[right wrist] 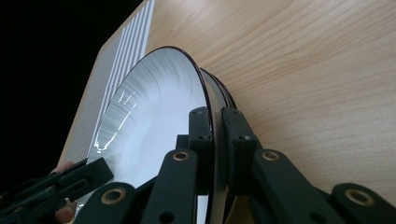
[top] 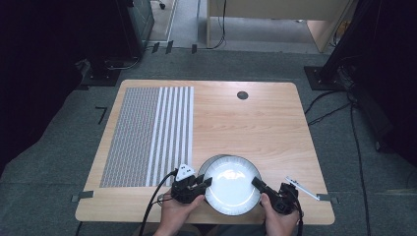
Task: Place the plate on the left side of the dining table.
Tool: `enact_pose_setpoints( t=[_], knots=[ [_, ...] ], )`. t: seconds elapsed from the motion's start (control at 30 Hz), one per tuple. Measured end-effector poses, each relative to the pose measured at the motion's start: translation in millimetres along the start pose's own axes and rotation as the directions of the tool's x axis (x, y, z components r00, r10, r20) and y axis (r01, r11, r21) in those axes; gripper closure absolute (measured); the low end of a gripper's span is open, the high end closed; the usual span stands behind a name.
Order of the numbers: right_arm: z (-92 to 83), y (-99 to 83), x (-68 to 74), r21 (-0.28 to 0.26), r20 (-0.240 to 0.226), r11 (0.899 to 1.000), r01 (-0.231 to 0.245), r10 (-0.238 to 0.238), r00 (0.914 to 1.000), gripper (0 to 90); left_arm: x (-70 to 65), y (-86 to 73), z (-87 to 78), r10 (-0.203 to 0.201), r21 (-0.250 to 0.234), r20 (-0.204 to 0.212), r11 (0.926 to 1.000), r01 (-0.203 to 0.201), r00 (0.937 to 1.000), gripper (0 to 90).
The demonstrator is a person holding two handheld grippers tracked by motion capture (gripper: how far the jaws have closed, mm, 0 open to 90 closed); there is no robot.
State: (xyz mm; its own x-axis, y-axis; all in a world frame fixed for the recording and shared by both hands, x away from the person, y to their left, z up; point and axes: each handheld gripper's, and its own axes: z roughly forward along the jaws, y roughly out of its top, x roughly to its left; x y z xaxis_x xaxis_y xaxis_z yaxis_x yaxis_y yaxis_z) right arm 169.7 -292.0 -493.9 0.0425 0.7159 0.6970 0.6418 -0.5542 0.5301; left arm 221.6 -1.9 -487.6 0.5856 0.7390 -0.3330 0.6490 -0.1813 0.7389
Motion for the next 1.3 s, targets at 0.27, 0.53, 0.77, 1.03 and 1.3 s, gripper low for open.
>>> enact_pose_setpoints(
  t=[0.27,0.53,0.77,1.03,1.3],
  knots=[
    [1.7,4.2,10.2,-0.003,-0.019,1.000,-0.002,0.002,0.9998,84.0,2.0,8.1,-10.9,-0.014,-0.033,-0.021,0.9994,0.014,0.9997,71.7],
    [11.5,9.8,26.9,0.011,-0.047,1.000,0.009,-0.008,0.9989,83.8,13.9,17.8,-24.7,-0.047,-0.063,-0.038,0.9970,0.045,0.9982,72.9],
    [25.6,17.3,46.6,0.025,-0.067,0.999,0.024,-0.022,0.9975,84.0,26.6,27.3,-39.1,-0.065,-0.095,-0.063,0.9937,0.059,0.9959,73.2],
    [39.8,25.1,65.8,0.034,-0.094,0.999,0.030,-0.027,0.9952,83.9,36.4,35.6,-54.6,-0.083,-0.125,-0.091,0.9896,0.071,0.9924,73.1],
    [60.9,28.4,86.7,0.069,-0.130,0.997,0.026,-0.016,0.9914,84.0,54.0,44.3,-72.2,-0.111,-0.151,-0.136,0.9843,0.090,0.9844,73.1]
  ],
)
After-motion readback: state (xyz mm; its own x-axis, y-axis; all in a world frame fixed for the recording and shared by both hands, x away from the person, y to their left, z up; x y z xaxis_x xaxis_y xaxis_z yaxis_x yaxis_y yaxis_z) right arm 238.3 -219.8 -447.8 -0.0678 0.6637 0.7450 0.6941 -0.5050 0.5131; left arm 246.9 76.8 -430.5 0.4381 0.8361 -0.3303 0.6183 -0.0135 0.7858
